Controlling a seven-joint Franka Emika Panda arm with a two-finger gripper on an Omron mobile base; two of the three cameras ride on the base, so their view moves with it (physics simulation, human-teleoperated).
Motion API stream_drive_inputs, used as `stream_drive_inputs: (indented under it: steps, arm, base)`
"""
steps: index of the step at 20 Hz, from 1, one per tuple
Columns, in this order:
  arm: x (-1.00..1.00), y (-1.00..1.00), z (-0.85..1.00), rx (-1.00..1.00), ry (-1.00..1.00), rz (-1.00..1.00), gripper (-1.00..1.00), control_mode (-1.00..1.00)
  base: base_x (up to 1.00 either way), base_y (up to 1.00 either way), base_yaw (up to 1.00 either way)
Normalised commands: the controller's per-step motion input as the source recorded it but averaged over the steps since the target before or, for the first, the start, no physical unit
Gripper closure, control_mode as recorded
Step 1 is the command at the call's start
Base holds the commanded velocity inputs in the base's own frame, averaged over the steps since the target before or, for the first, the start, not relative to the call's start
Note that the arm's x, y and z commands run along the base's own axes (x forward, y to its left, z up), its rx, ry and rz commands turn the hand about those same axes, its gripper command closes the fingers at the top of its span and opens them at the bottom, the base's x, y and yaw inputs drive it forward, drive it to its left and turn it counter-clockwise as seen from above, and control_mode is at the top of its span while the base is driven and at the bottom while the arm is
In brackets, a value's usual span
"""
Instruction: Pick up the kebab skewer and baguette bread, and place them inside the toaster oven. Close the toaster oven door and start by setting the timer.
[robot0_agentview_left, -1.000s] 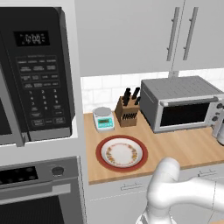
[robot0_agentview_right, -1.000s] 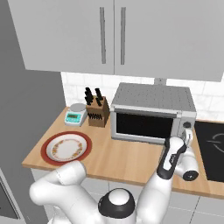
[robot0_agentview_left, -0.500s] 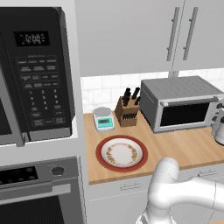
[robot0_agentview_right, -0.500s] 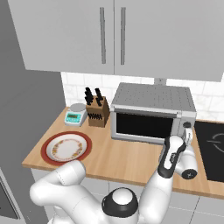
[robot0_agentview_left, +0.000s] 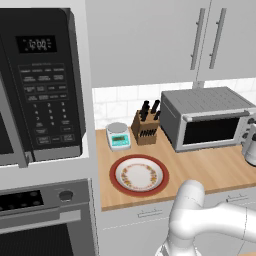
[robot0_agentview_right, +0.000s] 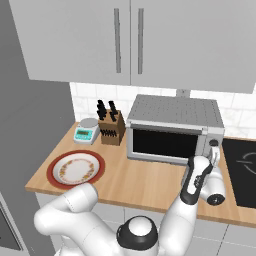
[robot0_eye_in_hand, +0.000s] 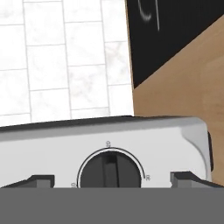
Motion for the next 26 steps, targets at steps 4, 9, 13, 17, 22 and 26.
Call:
stream_drive_inputs:
  steps: [4, 9, 13, 17, 22, 26]
  arm:
    - [0.00, -0.08, -0.09, 0.02, 0.00, 0.00, -1.00, -1.00]
    - [0.00, -0.09, -0.17, 0.00, 0.00, 0.00, -1.00, -1.00]
    - [0.00, -0.11, -0.07, 0.01, 0.00, 0.00, 1.00, -1.00]
    - [0.00, -0.03, -0.08, 0.03, 0.00, 0.00, 1.00, -1.00]
    - [0.00, -0.03, -0.08, 0.07, 0.00, -0.01, 1.00, -1.00]
    - [0.00, -0.01, -0.12, 0.08, 0.00, -0.04, 1.00, -1.00]
  base:
    - [0.00, 0.00, 0.00]
    - [0.00, 0.00, 0.00]
    - [0.00, 0.00, 0.00]
    - [0.00, 0.00, 0.00]
    - [0.00, 0.00, 0.00]
    - [0.00, 0.00, 0.00]
